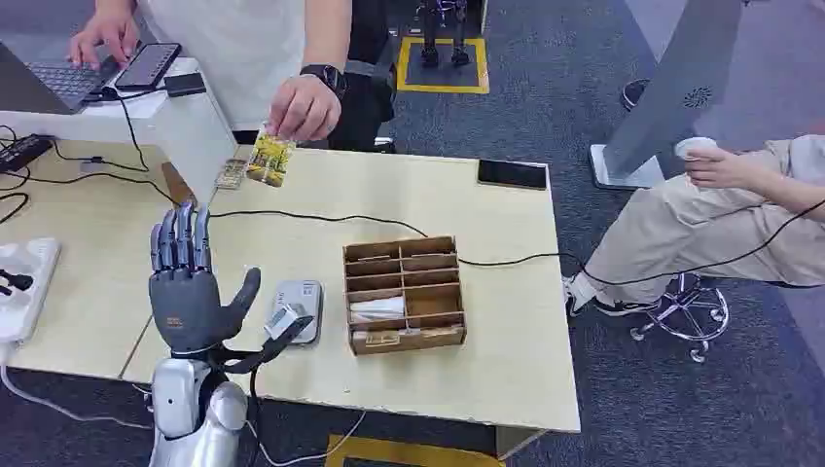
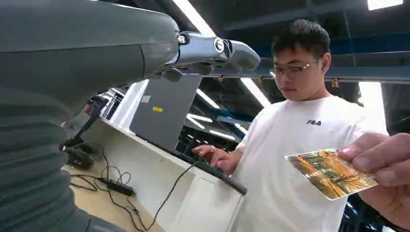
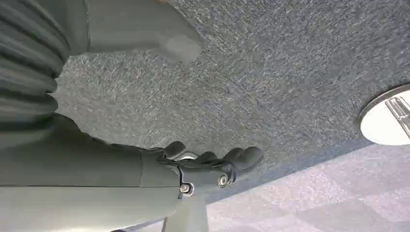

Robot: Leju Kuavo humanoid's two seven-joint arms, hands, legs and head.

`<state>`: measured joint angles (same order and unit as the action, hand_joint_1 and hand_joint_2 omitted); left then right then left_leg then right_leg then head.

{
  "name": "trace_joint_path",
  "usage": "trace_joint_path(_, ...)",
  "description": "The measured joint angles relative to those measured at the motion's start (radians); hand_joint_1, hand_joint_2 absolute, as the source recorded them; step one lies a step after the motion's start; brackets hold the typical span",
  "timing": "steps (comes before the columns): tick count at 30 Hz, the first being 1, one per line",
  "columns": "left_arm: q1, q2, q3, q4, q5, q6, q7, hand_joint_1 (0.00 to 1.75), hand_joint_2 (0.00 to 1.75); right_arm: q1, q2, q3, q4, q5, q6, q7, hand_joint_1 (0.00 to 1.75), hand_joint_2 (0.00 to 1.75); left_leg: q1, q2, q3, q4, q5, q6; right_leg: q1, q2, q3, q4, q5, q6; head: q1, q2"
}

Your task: Pass the card to the sensor for recognition and then transmit it.

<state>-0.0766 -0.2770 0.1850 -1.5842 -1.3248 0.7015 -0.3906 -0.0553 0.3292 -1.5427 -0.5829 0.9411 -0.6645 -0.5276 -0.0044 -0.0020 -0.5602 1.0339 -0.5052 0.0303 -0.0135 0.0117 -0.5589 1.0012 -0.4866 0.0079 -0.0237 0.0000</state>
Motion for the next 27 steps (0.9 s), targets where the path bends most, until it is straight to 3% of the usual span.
trace_joint_path(13, -0.107, -0.008, 0.01, 0.117, 0.024, 0.0, 0.039, 0.0, 1.75, -0.001, 0.0, 0.002, 0.006, 0.034, 0.0, 0.016, 0.0, 1.75, 0.0, -0.001, 0.0, 0.0, 0.0, 0.0, 0.0, 0.0, 0.0, 0.0, 0.0, 0.0, 0.0, 0.0)
trace_joint_path(27, -0.153, -0.016, 0.012, 0.16, 0.1, 0.0, 0.037, 0.0, 1.75, -0.002, 0.0, 0.006, 0.007, 0.008, 0.0, 0.018, 0.0, 1.75, 0.0, -0.002, 0.0, 0.0, 0.0, 0.0, 0.0, -0.001, 0.001, 0.0, 0.0, 0.0, 0.0, 0.0)
